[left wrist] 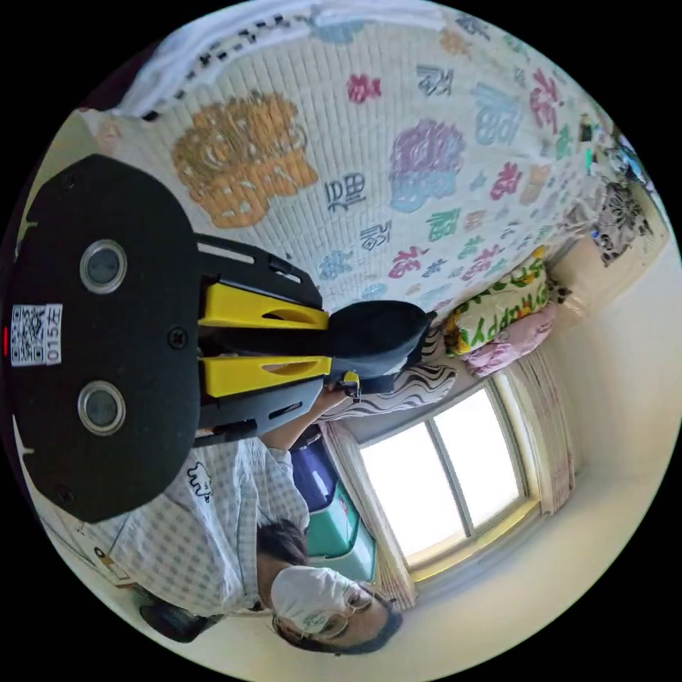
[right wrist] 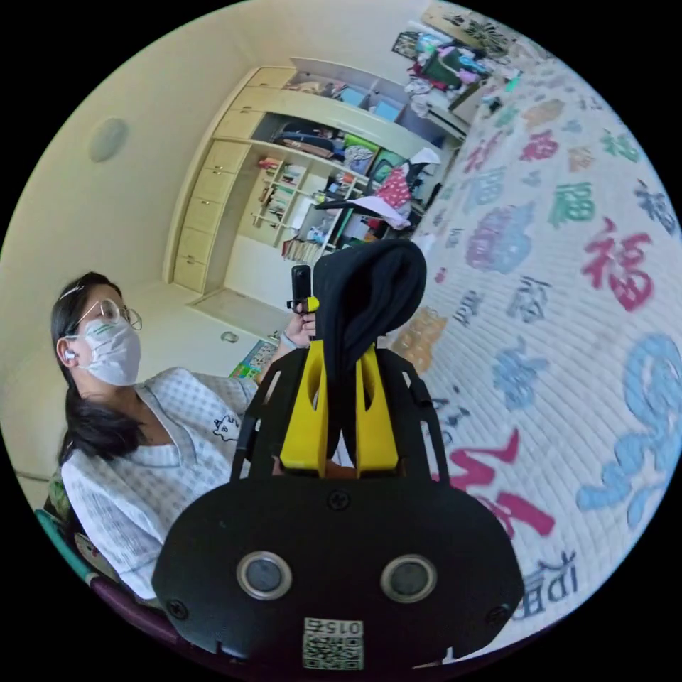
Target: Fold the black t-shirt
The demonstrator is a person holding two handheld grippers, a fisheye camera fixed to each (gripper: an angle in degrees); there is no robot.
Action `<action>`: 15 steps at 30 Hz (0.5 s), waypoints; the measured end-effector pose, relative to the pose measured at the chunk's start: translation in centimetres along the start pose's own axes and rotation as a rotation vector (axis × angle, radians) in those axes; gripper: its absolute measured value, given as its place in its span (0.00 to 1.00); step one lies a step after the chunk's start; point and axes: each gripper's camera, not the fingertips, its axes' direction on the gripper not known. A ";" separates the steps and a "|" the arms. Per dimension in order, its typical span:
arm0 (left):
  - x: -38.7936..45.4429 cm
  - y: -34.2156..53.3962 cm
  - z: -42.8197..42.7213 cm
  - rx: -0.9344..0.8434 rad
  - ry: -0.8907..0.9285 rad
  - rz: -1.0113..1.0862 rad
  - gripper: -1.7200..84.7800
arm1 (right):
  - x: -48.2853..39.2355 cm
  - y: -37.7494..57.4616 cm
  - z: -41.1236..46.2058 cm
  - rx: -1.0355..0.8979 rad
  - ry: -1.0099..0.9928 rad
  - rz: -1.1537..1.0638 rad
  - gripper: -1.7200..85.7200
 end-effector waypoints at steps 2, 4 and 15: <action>3.8 1.5 -9.1 0.069 -0.124 0.021 0.09 | -2.9 -5.9 7.8 -0.041 -0.094 -0.109 0.09; 6.8 3.4 -17.5 0.126 -0.243 0.016 0.09 | -4.9 -10.3 14.3 -0.086 -0.161 -0.176 0.10; -1.7 17.8 -40.6 0.344 -0.474 -0.498 0.09 | -2.4 -23.8 44.1 -0.417 -0.084 0.010 0.10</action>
